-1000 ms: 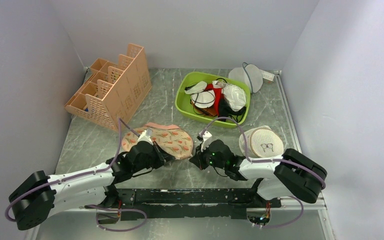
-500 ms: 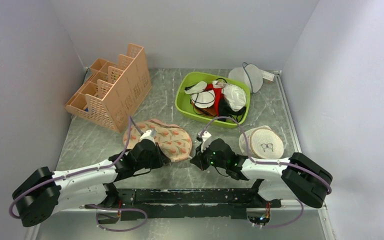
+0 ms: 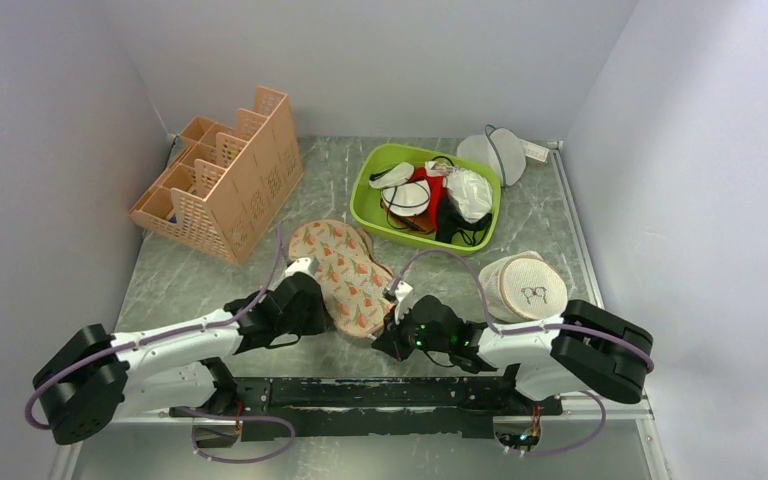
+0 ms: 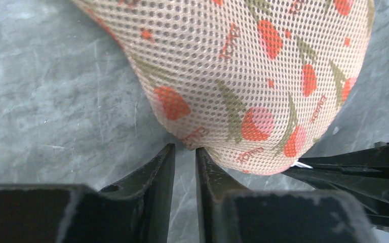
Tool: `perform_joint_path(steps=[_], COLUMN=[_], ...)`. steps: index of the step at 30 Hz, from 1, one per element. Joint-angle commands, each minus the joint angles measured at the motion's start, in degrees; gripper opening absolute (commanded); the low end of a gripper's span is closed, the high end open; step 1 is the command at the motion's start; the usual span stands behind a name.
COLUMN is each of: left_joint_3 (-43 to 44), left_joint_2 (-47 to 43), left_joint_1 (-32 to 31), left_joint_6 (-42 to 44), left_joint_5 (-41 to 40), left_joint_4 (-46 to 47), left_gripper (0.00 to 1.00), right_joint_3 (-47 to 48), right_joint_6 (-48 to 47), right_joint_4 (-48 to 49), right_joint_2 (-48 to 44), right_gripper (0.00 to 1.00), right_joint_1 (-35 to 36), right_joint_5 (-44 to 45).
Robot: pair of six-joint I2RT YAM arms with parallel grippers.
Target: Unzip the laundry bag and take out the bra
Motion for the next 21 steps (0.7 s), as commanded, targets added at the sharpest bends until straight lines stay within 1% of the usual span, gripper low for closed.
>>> perform_joint_path(steps=[1, 2, 4, 7, 12, 18, 19, 21], left_joint_3=[-0.38, -1.08, -2.43, -4.34, -8.17, -9.01, -9.02, -8.71], left_joint_2=[-5.04, -6.04, -7.63, -9.03, -9.87, -4.39, -3.33, -1.04], left_joint_1=[0.98, 0.94, 0.97, 0.87, 0.84, 0.83, 0.83, 0.87], left_joint_6=[-0.75, -2.16, -5.16, -9.48, -15.88, -16.96, -16.96, -17.10], left_joint_5=[-1.17, -0.16, 1.86, 4.86, 8.80, 10.38, 10.59, 10.16], left_joint_4=[-4.34, -4.00, -3.21, -0.24, 9.17, 17.77, 18.86, 19.30], left_gripper=[0.40, 0.46, 0.54, 0.60, 0.62, 0.62, 0.60, 0.54], right_joint_3=[2.47, 3.16, 3.75, 3.71, 3.68, 2.60, 2.71, 2.85], right_joint_6=[-0.60, -0.99, -1.26, -1.20, -0.47, 1.33, 1.37, 1.28], right_joint_4=[1.32, 1.40, 1.98, 3.37, 3.65, 6.13, 6.11, 5.80], right_joint_2=[1.41, 1.88, 2.54, 3.25, 4.61, 5.11, 5.28, 5.38], right_gripper=[0.00, 0.00, 0.00, 0.00, 0.00, 0.00, 0.00, 0.00], right_joint_1=[0.20, 0.22, 0.23, 0.25, 0.23, 0.25, 0.23, 0.25], right_joint_5=[2.55, 2.58, 2.60, 2.34, 1.71, 0.45, 0.21, 0.07])
